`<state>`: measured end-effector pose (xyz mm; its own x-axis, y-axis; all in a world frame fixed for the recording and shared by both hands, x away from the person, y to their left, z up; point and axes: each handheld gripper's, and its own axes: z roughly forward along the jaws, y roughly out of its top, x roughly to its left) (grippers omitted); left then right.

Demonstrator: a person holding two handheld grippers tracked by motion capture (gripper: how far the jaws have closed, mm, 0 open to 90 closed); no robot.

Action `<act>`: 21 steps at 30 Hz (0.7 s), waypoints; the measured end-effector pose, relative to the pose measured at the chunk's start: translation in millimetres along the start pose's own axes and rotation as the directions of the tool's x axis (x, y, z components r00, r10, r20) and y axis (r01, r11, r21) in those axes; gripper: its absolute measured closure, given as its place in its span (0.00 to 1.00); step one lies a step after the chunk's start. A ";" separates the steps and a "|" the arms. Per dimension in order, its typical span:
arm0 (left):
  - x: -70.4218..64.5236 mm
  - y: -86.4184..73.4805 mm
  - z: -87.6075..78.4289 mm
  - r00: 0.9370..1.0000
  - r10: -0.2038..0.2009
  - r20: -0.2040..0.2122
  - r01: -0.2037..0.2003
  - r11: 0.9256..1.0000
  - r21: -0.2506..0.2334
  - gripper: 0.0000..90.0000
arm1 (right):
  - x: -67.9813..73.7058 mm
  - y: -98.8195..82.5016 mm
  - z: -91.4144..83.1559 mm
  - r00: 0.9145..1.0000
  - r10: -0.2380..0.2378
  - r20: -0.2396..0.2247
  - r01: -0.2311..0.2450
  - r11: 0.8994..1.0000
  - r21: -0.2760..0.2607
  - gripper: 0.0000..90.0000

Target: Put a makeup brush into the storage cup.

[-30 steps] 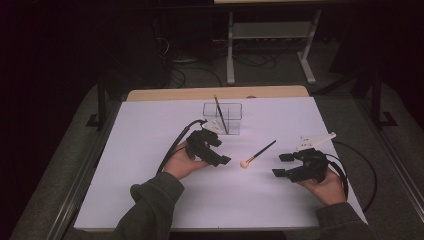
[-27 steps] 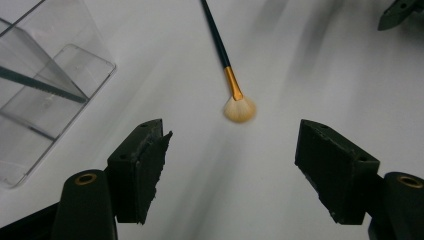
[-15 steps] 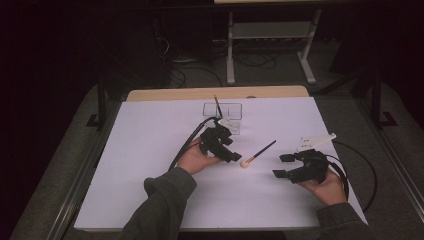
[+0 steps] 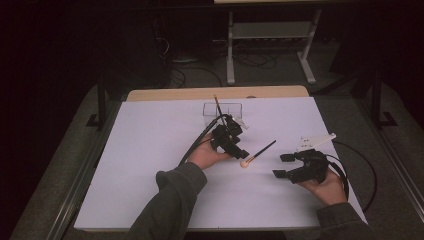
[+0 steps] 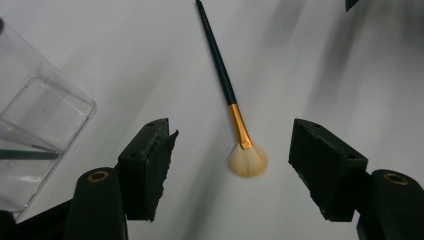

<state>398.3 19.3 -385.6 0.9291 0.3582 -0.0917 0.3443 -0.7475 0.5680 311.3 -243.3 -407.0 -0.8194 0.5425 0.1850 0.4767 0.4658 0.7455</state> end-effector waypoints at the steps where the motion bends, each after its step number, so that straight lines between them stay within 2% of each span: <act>1: -0.8 1.2 2.1 1.000 -0.004 0.002 0.004 1.000 0.002 0.37 | 0.0 0.0 0.0 1.000 -0.001 0.000 0.001 1.000 -0.001 0.33; 7: -4.2 8.9 13.0 1.000 -0.017 0.012 0.017 1.000 0.017 0.38 | 0.4 0.1 0.2 1.000 0.001 0.000 -0.001 1.000 -0.003 0.31; 12: -4.5 13.9 18.1 1.000 -0.010 0.009 0.010 0.999 0.034 0.38 | 0.7 0.2 0.2 1.000 0.002 -0.004 -0.002 1.000 -0.005 0.31; 16: -3.5 16.2 23.3 1.000 -0.018 0.011 0.018 0.999 0.048 0.42 | 0.5 0.2 0.8 1.000 -0.002 -0.007 0.002 1.000 -0.001 0.31; 18: -2.3 16.6 26.1 0.999 -0.038 0.024 0.036 0.998 0.046 0.43 | 0.3 0.2 0.9 1.000 -0.003 -0.008 0.003 1.000 -0.001 0.31; 21: -2.7 17.9 29.8 0.999 -0.037 0.015 0.036 0.998 0.060 0.46 | 0.1 0.2 1.5 1.000 -0.005 -0.009 0.005 1.000 0.000 0.31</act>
<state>406.0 -11.8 -399.6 0.9178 0.3769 -0.1246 0.3846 -0.7665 0.5144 311.8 -242.1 -407.8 -0.8246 0.5340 0.1868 0.4726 0.4686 0.7464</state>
